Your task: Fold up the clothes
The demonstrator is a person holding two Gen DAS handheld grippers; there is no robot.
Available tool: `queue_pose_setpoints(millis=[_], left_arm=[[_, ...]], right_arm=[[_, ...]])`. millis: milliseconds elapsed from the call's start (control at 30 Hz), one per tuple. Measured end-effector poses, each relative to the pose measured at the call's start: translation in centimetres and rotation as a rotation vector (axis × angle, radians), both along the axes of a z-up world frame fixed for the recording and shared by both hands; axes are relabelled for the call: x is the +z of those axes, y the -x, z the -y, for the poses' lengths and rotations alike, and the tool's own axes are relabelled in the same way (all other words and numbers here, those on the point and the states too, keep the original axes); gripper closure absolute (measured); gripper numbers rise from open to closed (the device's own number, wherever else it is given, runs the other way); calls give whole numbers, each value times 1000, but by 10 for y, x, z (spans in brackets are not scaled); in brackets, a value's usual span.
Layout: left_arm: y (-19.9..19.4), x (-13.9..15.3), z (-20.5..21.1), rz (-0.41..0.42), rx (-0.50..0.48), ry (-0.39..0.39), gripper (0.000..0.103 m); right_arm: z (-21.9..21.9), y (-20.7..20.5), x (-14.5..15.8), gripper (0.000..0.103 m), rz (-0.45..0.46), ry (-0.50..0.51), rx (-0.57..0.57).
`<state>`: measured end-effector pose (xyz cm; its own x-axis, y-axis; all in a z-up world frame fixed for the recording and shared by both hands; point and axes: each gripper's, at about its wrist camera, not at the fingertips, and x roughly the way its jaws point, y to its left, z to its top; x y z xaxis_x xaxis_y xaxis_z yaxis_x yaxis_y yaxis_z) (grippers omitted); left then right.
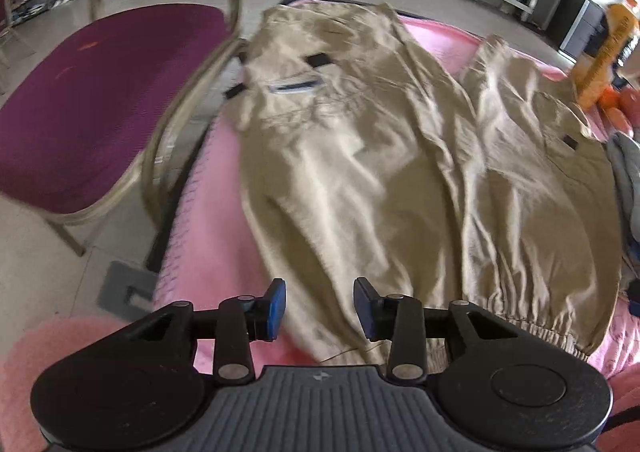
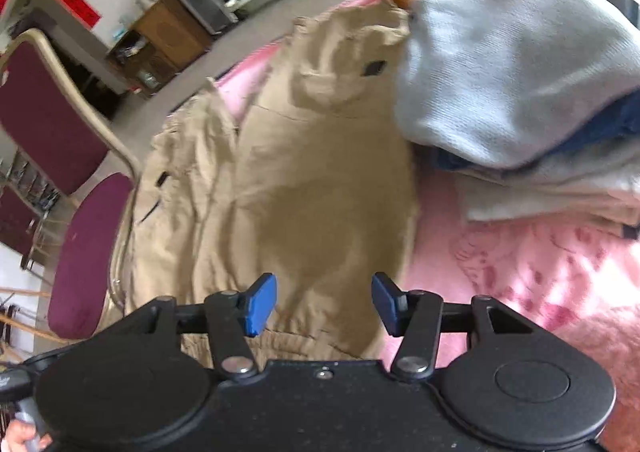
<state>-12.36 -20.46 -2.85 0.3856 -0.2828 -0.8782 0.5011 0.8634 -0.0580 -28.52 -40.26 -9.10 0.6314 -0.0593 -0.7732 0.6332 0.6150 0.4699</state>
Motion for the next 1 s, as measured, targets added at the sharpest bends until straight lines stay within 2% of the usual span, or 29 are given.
queue_pose_setpoints(millis=[33,100,200,233,300,367,433,467,500,600,700,767,800,900,1000], left_arm=[[0,-3,5,1,-8,1,66],[-2,-12,11,5,-15,10,67],[-11,-24,11,25,27,38,75],[-16,-28,9,40,59,36,80],[-27,-35,6,64,122,6,83],[-39,-46,1,27,181,-41,83],[-40,-48,-2,24,202,-47,87],[-40,-48,-3,22,212,-51,87],[-40,-48,-5,22,223,-54,87],[-33,-42,-11,74,271,-89,86],[-29,-29,-25,106,316,-47,78],[-28,-22,-32,122,332,-14,79],[-27,-19,-32,130,327,-10,82],[-27,-13,-21,113,258,10,82],[-33,-6,-3,112,177,36,81]], right_arm=[[0,-4,-2,55,2,2,9],[0,-15,-12,77,-7,2,25],[0,-30,-32,80,11,-34,67],[1,-33,-39,80,15,-43,70],[5,-38,-52,80,18,-60,68],[15,-36,-63,83,-20,-82,13],[29,-24,-70,98,-62,-98,-89],[35,-17,-71,100,-73,-99,-142],[41,-7,-72,101,-69,-107,-203],[48,10,-73,101,-37,-152,-276],[42,20,-63,98,-29,-84,-323],[37,23,-54,90,4,-44,-325],[35,24,-49,87,25,-26,-320],[29,16,-41,87,58,25,-270],[37,1,-39,87,97,-19,-222]])
